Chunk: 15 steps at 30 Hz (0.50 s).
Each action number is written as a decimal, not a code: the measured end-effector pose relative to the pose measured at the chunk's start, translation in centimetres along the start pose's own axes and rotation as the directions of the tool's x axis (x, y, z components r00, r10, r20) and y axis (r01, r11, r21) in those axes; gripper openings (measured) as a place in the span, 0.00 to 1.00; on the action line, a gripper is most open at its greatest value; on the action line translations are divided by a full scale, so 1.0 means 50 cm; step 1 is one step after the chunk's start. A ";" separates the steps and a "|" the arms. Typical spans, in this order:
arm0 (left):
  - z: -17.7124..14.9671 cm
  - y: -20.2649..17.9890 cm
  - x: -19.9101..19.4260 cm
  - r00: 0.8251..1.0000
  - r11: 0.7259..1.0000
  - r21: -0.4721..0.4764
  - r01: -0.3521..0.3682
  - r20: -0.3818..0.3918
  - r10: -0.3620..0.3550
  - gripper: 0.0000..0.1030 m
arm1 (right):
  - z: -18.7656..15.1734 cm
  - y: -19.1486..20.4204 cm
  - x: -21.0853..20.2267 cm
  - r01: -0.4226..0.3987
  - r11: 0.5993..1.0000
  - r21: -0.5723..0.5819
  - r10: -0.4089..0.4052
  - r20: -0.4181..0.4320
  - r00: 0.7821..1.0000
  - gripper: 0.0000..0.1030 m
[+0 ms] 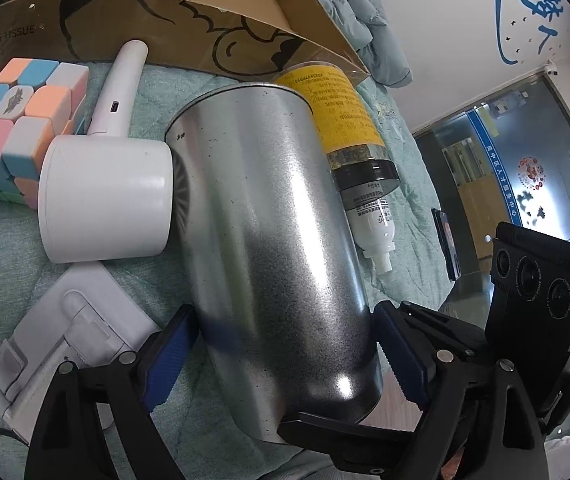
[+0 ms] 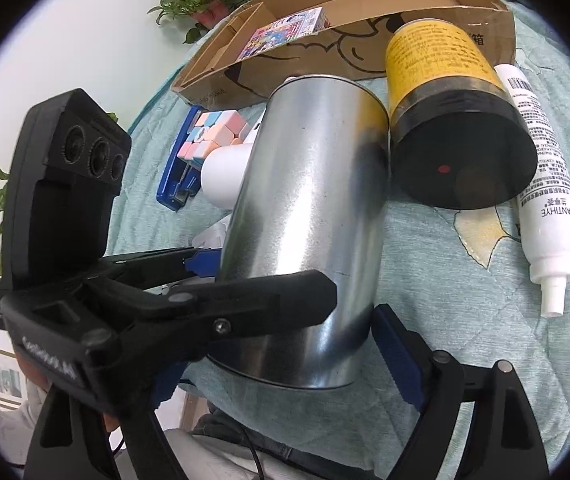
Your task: Organize rigid objects
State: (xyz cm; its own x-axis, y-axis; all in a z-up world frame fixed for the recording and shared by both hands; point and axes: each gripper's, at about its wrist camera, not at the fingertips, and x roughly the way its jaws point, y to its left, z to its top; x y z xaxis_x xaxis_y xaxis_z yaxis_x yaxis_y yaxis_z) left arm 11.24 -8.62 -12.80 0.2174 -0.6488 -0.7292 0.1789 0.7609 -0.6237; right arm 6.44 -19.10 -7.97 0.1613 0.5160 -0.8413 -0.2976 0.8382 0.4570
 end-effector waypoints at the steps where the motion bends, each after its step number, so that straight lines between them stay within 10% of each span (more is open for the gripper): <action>1: 0.000 -0.001 0.001 1.000 1.000 0.006 0.004 0.005 -0.004 0.84 | -0.002 0.000 -0.002 0.006 1.000 -0.004 -0.006 0.001 1.000 0.83; 15: -0.036 -0.040 -0.103 0.987 0.996 0.089 -0.030 0.157 0.016 0.83 | -0.022 0.052 -0.057 0.070 0.995 -0.072 -0.060 0.136 0.989 0.83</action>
State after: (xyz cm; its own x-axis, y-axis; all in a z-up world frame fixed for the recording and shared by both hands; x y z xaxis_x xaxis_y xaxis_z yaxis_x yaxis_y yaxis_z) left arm 8.03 -6.80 -8.33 0.3685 -0.6280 -0.6855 0.2567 0.7774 -0.5742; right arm 4.17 -18.56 -4.69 0.3053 0.4841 -0.8200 -0.3529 0.8573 0.3748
